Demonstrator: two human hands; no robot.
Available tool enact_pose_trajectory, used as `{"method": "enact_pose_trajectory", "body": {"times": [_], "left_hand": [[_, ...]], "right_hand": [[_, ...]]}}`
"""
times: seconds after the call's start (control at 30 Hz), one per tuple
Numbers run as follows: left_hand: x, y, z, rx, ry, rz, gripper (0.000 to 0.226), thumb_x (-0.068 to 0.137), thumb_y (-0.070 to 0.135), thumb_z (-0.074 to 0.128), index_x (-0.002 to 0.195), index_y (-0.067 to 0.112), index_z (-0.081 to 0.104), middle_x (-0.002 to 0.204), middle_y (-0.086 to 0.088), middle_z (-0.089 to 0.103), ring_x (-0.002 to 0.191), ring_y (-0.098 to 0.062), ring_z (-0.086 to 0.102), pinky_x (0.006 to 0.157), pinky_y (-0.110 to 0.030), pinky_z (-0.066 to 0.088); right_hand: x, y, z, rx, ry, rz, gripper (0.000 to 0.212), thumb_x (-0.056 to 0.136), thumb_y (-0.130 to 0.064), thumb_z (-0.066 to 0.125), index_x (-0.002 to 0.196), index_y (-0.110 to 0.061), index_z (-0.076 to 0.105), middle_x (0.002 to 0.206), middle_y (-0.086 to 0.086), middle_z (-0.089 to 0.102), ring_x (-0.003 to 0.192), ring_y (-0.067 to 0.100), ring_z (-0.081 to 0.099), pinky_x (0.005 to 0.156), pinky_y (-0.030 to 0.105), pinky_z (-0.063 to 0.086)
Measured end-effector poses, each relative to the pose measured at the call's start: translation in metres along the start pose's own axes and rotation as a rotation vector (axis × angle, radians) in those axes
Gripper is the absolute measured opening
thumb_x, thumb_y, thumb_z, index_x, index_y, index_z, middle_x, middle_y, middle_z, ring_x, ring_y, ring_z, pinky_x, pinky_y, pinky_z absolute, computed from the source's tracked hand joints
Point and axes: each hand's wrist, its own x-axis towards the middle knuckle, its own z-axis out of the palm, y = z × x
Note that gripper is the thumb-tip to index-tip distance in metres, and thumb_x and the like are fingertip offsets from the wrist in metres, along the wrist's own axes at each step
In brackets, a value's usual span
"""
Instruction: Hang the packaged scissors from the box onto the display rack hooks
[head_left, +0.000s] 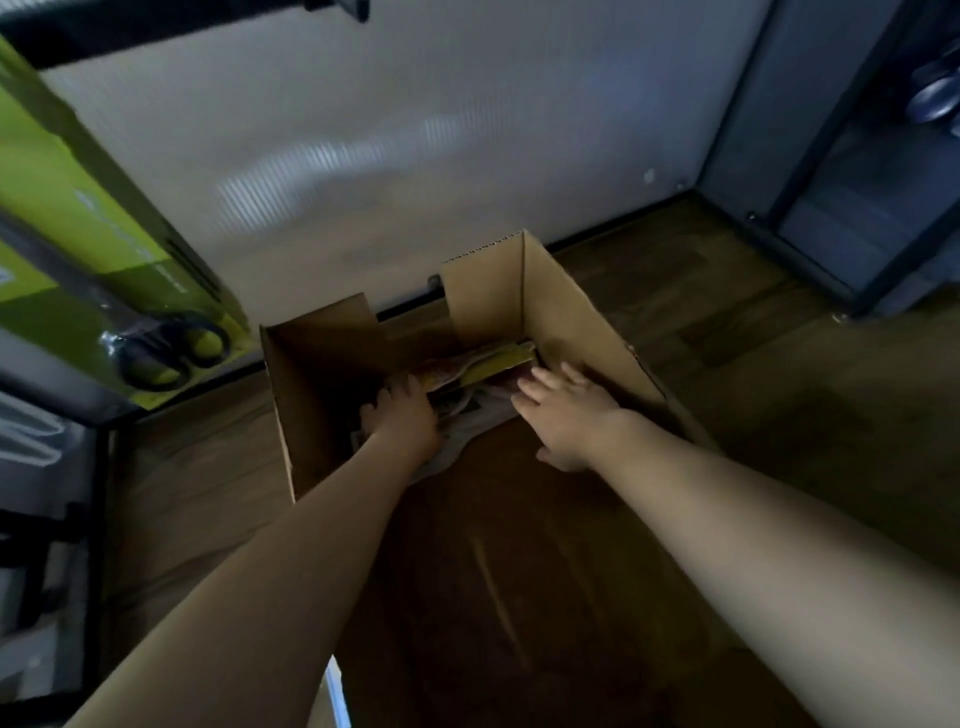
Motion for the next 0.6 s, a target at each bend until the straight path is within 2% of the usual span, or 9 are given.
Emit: {"method": "enact_pose_trajectory", "body": {"times": [0.1,0.2,0.27,0.4,0.47,0.6], "left_hand": [[0.000,-0.005,0.004,-0.028,0.002,-0.050,0.072,0.095,0.024,0.046,0.148,0.007,0.001,0.147,-0.019,0.027,0.128,-0.037,0.037,0.098,-0.046,0.037],[-0.002,-0.010,0.000,-0.092,0.008,-0.072,0.066,0.095,0.014,0.046,0.148,0.017,0.006,0.130,-0.020,0.046,0.112,-0.036,0.051,0.078,-0.041,0.043],[-0.002,-0.014,-0.003,-0.109,0.058,-0.070,0.057,0.095,0.010,0.043,0.146,0.022,0.020,0.122,-0.017,0.052,0.105,-0.034,0.055,0.069,-0.039,0.042],[-0.008,-0.019,-0.013,-0.051,0.167,-0.096,0.033,0.094,0.007,0.045,0.126,0.017,0.048,0.114,-0.012,0.057,0.101,-0.029,0.057,0.067,-0.036,0.042],[-0.014,-0.021,-0.023,-0.039,0.213,-0.107,0.030,0.093,0.006,0.049,0.122,0.014,0.051,0.116,-0.012,0.053,0.100,-0.029,0.057,0.066,-0.035,0.041],[-0.027,-0.026,-0.044,-0.080,0.347,-0.094,0.034,0.088,0.006,0.059,0.120,0.010,0.048,0.134,-0.014,0.032,0.094,-0.031,0.054,0.063,-0.034,0.039]], "right_hand": [[0.010,0.001,0.005,0.005,-0.030,0.026,0.071,0.096,-0.020,0.048,0.152,-0.011,0.004,0.160,0.008,-0.002,0.146,0.025,-0.009,0.119,0.045,-0.003],[0.022,0.002,0.008,0.035,-0.023,0.089,0.074,0.095,-0.020,0.050,0.151,-0.012,0.002,0.160,0.008,-0.003,0.146,0.026,-0.007,0.118,0.046,-0.002],[0.030,0.003,0.009,0.042,-0.009,0.128,0.077,0.094,-0.020,0.052,0.152,-0.012,0.001,0.160,0.008,-0.003,0.146,0.027,-0.006,0.119,0.046,-0.001],[0.045,-0.001,0.016,0.044,0.052,0.188,0.078,0.092,-0.018,0.052,0.152,-0.012,0.003,0.159,0.009,0.000,0.146,0.027,-0.004,0.119,0.047,0.001],[0.052,-0.004,0.019,0.045,0.092,0.217,0.078,0.091,-0.020,0.054,0.152,-0.012,0.004,0.159,0.009,0.002,0.146,0.027,-0.003,0.119,0.048,0.002],[0.063,-0.010,0.018,0.135,0.145,0.300,0.075,0.092,-0.020,0.054,0.151,-0.012,0.008,0.158,0.011,0.005,0.146,0.029,0.001,0.118,0.049,0.006]]}}
